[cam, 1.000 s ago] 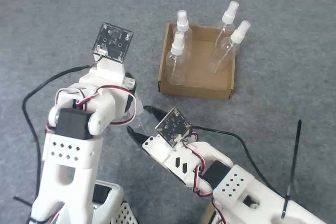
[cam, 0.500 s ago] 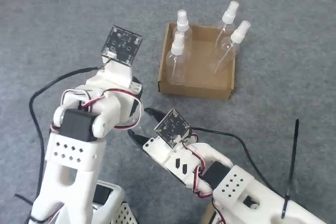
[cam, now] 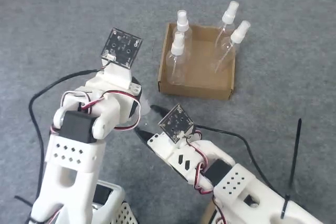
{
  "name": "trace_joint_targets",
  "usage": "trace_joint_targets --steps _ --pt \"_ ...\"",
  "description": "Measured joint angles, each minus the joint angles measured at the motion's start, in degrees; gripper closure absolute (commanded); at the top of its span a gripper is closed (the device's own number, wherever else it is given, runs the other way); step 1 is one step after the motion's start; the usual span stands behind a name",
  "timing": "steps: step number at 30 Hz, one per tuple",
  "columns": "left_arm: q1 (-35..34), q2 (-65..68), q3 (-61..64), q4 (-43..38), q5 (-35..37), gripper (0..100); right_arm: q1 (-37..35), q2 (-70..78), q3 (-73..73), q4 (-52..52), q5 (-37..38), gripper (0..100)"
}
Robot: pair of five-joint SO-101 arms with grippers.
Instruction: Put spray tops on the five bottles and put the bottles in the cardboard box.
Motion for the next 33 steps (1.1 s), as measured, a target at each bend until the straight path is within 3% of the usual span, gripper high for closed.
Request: trace_joint_targets --steps 12,19,27,33 --pt "0.1 -0.1 3.7 -6.7 0.0 97 1.6 0.1 0.1 0.0 0.0 99.2" --pt "0.3 0.8 -6.5 -1.4 -0.3 87 1.5 -0.2 -0.3 -1.3 -0.1 99.2" --pt "-10.9 -0.7 -15.8 2.3 0.2 86 1.5 -0.3 -0.4 -1.8 -0.1 99.2" --pt "-13.6 -15.3 -2.9 -0.4 1.5 86 1.5 -0.3 -0.4 -1.8 -0.1 99.2"
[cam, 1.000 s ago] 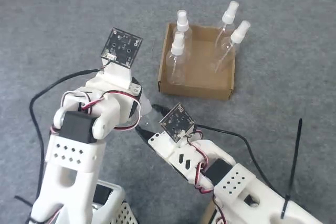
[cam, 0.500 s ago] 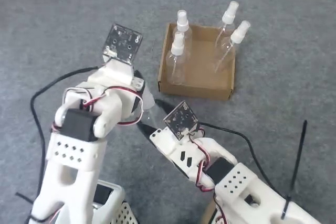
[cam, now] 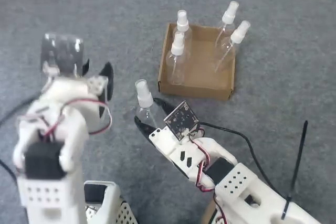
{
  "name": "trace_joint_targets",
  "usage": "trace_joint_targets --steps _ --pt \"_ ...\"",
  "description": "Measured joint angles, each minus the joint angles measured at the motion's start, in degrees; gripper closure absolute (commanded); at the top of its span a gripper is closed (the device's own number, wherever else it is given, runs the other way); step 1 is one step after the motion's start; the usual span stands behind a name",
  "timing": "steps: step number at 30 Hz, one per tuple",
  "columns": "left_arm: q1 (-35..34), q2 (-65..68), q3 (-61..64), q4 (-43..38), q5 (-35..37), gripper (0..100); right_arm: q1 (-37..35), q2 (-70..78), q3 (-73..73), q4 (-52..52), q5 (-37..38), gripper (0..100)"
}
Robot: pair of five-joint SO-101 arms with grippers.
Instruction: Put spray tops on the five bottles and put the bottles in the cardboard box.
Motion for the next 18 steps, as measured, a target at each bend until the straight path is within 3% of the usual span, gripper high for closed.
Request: trace_joint_targets --steps 5,8,12,18 --pt "-0.4 -12.1 20.7 -6.7 0.2 86 0.9 0.0 -0.1 0.4 0.0 99.2" --pt "-0.4 -17.0 29.4 -8.8 0.2 86 3.8 0.0 -3.3 7.1 0.0 99.2" --pt "0.8 -22.2 34.7 -10.2 0.4 83 8.0 0.0 -11.4 17.8 -0.3 99.2" --pt "10.4 -28.2 38.8 -10.2 0.4 74 9.5 0.0 -21.2 22.8 -0.3 99.2"
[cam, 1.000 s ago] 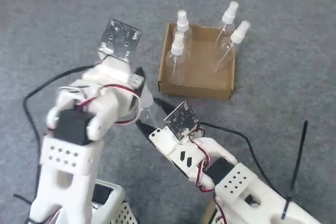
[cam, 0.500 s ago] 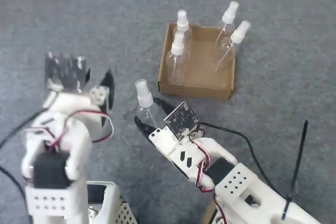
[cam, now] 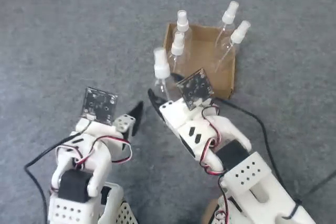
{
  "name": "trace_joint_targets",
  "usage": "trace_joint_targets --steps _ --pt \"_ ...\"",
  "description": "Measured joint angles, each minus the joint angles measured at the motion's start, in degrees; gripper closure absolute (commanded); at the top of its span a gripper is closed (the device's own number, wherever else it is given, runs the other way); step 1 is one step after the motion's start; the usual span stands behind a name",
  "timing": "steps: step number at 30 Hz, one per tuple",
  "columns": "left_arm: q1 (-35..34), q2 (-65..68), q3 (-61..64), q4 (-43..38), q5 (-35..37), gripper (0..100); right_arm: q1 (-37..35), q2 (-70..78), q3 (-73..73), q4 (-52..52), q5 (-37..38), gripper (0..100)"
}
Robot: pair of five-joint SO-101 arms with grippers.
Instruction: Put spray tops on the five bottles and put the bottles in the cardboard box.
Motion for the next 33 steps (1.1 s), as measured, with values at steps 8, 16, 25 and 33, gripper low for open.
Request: trace_joint_targets --steps 8,16,25,33 --pt "4.5 -1.8 1.6 0.0 0.2 70 0.0 12.2 -15.7 3.3 0.0 99.2" --pt "4.5 -1.8 5.5 -4.5 2.5 69 -2.6 26.7 -30.6 13.3 0.0 99.2" --pt "1.1 -1.8 5.8 -5.9 2.5 69 -6.4 25.7 -37.4 28.9 -0.1 99.2" --pt "1.1 -1.8 6.2 -5.9 2.5 69 -6.3 21.0 -37.4 33.5 -0.2 99.2"
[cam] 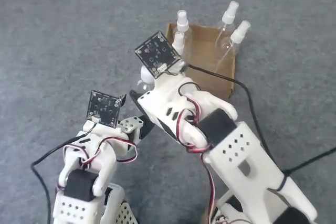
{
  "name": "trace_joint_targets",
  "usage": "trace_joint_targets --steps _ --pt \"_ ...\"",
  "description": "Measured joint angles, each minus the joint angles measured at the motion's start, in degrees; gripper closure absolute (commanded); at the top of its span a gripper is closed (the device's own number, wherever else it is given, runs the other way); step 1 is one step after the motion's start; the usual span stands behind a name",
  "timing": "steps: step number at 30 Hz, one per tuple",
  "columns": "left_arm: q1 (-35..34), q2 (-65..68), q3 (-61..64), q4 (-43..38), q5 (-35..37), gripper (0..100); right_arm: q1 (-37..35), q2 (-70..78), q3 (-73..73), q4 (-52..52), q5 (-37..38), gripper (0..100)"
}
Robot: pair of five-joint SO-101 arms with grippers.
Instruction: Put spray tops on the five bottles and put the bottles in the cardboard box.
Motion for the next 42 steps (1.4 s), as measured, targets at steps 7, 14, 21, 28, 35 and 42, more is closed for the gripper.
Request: trace_joint_targets --steps 7,14,21,28,35,42 --pt "-0.2 0.0 0.0 0.0 0.0 69 3.9 -1.9 -0.4 1.5 4.4 99.2" --pt "-0.6 0.0 0.0 0.0 0.0 69 15.4 -1.9 -6.6 3.2 6.8 99.2" --pt "-1.1 0.0 1.4 -0.7 0.0 69 23.6 5.4 -8.1 2.1 11.4 99.2" --pt "-1.1 0.0 2.6 -2.8 0.0 69 29.2 12.2 -7.3 -4.5 11.6 99.2" --pt "-1.1 0.0 2.6 -2.8 0.0 69 29.9 16.4 0.9 -17.8 12.1 99.2" --pt "-1.1 0.0 2.6 -2.8 0.0 69 29.9 22.2 2.0 -21.2 12.1 99.2"
